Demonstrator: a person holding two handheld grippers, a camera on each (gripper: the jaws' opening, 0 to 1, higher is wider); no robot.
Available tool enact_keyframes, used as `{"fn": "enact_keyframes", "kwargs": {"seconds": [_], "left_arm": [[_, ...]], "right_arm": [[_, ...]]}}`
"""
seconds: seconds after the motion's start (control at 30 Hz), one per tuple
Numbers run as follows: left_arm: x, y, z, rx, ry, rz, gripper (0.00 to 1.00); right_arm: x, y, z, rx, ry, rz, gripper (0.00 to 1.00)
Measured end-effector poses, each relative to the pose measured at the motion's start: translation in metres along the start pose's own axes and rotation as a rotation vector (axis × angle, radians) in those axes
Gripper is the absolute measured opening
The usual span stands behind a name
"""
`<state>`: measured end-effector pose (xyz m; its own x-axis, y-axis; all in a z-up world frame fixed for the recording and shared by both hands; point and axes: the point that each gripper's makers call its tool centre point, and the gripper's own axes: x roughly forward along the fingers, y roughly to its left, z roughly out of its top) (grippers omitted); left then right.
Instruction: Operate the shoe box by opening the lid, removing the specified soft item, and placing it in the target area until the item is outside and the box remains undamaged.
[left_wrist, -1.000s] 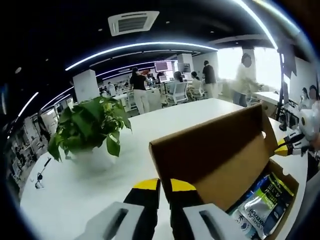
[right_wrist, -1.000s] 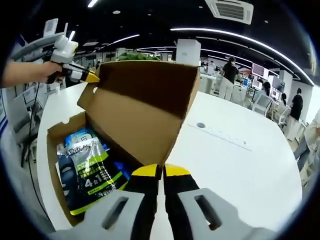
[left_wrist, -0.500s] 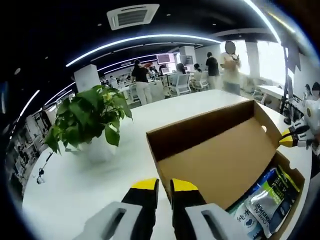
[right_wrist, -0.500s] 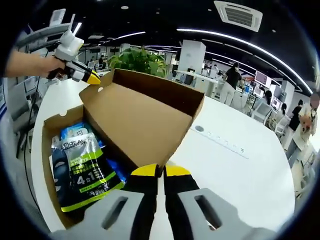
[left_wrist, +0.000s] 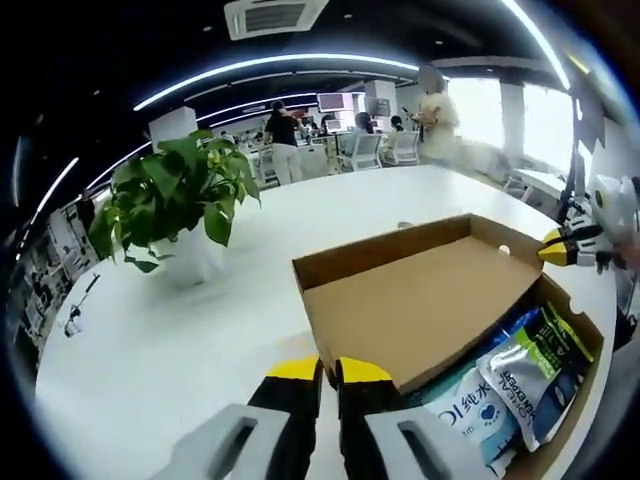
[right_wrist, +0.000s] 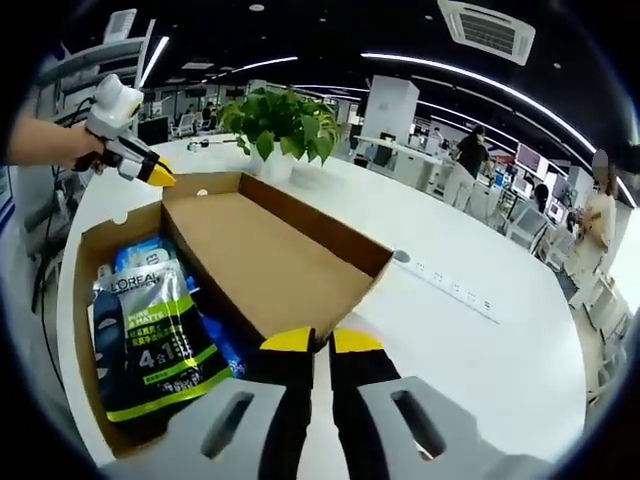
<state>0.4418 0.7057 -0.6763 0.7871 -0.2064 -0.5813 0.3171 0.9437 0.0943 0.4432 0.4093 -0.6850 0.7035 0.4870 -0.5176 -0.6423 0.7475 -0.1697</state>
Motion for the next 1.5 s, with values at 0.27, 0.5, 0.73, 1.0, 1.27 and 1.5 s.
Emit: {"fn": "enact_keyframes", "kwargs": {"seconds": [0.27,0.5,0.73,1.0,1.27,1.5], "left_arm": [[0.002,0.001,-0.002,-0.019,0.011,0.001,0.04],[0.003,0.001,-0.003,-0.010,0.020,-0.002,0.04],[-0.008,-0.006,-0.004,0.009,0.021,-0.004,0.15],[-0.028,-0.022,-0.007,0.061,0.027,-0.029,0.23],[-0.049,-0.055,-0.014,0.042,0.053,-0.108,0.31],[-0.057,-0.089,-0.034,0.068,0.099,-0.201,0.33]], "right_arm": [[0.003,-0.002,-0.002,0.040,0.018,0.014,0.04],[0.002,-0.001,-0.001,0.063,0.018,0.024,0.05],[-0.008,0.006,-0.004,0.086,0.025,0.052,0.11],[-0.029,0.021,-0.006,0.096,0.025,0.085,0.19],[-0.048,0.037,-0.005,0.130,0.018,0.114,0.27],[-0.060,0.051,-0.010,0.178,0.026,0.127,0.33]]}}
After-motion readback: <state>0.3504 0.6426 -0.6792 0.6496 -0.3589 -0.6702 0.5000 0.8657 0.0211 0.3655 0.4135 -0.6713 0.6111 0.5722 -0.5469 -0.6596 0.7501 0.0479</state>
